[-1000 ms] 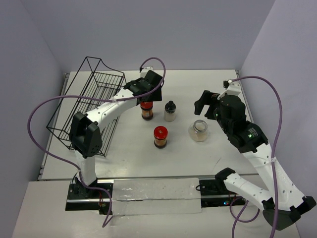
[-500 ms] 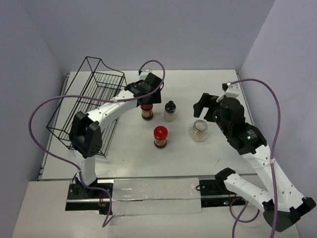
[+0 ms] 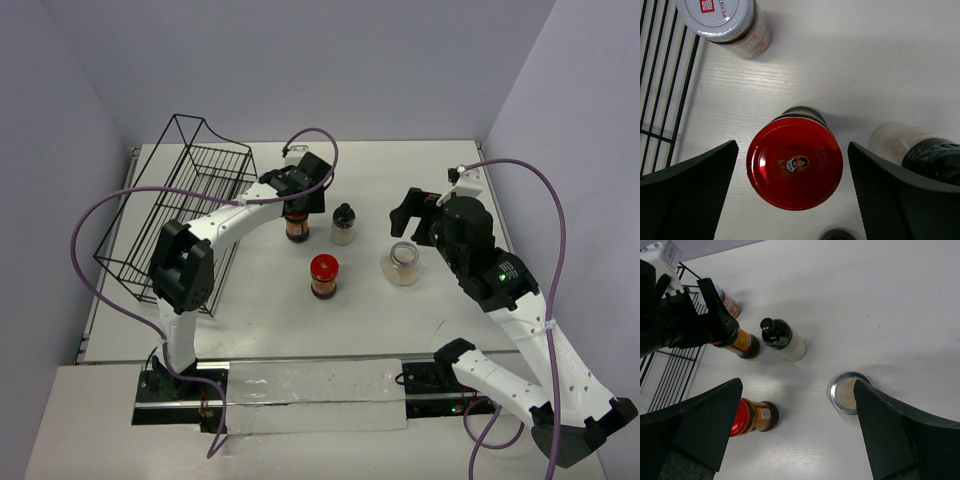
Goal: Organize the condiment bottles
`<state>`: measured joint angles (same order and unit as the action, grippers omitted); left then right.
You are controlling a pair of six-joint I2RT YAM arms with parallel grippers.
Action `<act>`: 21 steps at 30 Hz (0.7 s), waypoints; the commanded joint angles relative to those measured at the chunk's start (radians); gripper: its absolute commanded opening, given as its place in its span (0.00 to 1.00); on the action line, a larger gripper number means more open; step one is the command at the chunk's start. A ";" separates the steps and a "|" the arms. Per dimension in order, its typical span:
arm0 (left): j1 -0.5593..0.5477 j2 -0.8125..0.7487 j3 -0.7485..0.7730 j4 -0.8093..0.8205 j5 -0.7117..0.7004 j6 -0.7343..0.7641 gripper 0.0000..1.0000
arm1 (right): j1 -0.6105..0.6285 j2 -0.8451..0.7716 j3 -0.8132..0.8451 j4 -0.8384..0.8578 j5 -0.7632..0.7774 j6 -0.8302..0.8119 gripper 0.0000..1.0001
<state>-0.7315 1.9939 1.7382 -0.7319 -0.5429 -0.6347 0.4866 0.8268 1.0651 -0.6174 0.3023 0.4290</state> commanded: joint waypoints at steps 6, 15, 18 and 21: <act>-0.005 0.004 0.007 0.011 -0.040 -0.004 1.00 | 0.004 -0.017 -0.001 0.036 -0.014 0.003 1.00; -0.008 0.022 0.028 0.003 -0.017 -0.002 1.00 | 0.004 0.015 0.019 0.013 -0.003 0.017 1.00; -0.017 0.031 0.026 0.008 -0.017 -0.006 0.99 | 0.004 0.014 0.014 0.022 -0.013 0.017 1.00; -0.028 0.046 0.038 -0.009 -0.031 -0.022 1.00 | 0.004 0.016 0.009 0.028 -0.022 0.022 1.00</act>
<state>-0.7363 2.0119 1.7382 -0.7330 -0.5610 -0.6372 0.4866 0.8456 1.0653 -0.6182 0.2880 0.4410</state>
